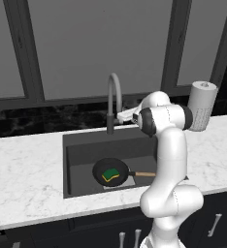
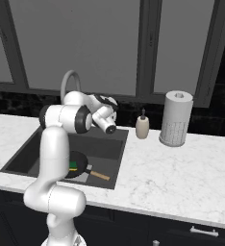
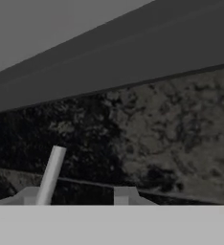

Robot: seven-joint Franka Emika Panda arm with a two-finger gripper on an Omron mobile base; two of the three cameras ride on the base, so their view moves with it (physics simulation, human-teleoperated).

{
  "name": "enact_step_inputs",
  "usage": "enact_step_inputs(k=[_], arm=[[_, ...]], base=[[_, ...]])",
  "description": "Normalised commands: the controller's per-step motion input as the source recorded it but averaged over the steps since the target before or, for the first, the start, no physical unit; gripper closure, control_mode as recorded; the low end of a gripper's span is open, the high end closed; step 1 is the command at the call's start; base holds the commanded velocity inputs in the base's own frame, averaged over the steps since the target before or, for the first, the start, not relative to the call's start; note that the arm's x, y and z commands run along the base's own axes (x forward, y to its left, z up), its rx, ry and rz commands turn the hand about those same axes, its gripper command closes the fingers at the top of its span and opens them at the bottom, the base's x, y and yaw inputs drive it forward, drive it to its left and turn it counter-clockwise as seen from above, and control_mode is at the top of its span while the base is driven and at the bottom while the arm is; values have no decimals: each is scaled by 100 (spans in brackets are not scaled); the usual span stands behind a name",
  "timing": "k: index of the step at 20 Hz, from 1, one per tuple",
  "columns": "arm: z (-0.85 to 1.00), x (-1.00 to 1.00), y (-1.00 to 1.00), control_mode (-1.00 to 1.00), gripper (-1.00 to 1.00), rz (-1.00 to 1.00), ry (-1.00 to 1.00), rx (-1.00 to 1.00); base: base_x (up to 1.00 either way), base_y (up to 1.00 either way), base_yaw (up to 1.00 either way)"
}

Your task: Pick the pan and sponge and place them into the sink. Then turn on the water.

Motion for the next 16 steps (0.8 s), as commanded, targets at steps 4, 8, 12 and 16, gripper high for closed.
enact_step_inputs(k=[4, 8, 12, 16], arm=[[-54, 0, -100, -100, 100, 0, 25, 9], [-62, 0, -100, -100, 100, 0, 26, 9], [-65, 0, -100, -100, 100, 0, 25, 5], [-65, 0, -83, -100, 100, 0, 20, 0]], base=[[0, 0, 0], [0, 0, 0], [0, 0, 0], [0, 0, 0]])
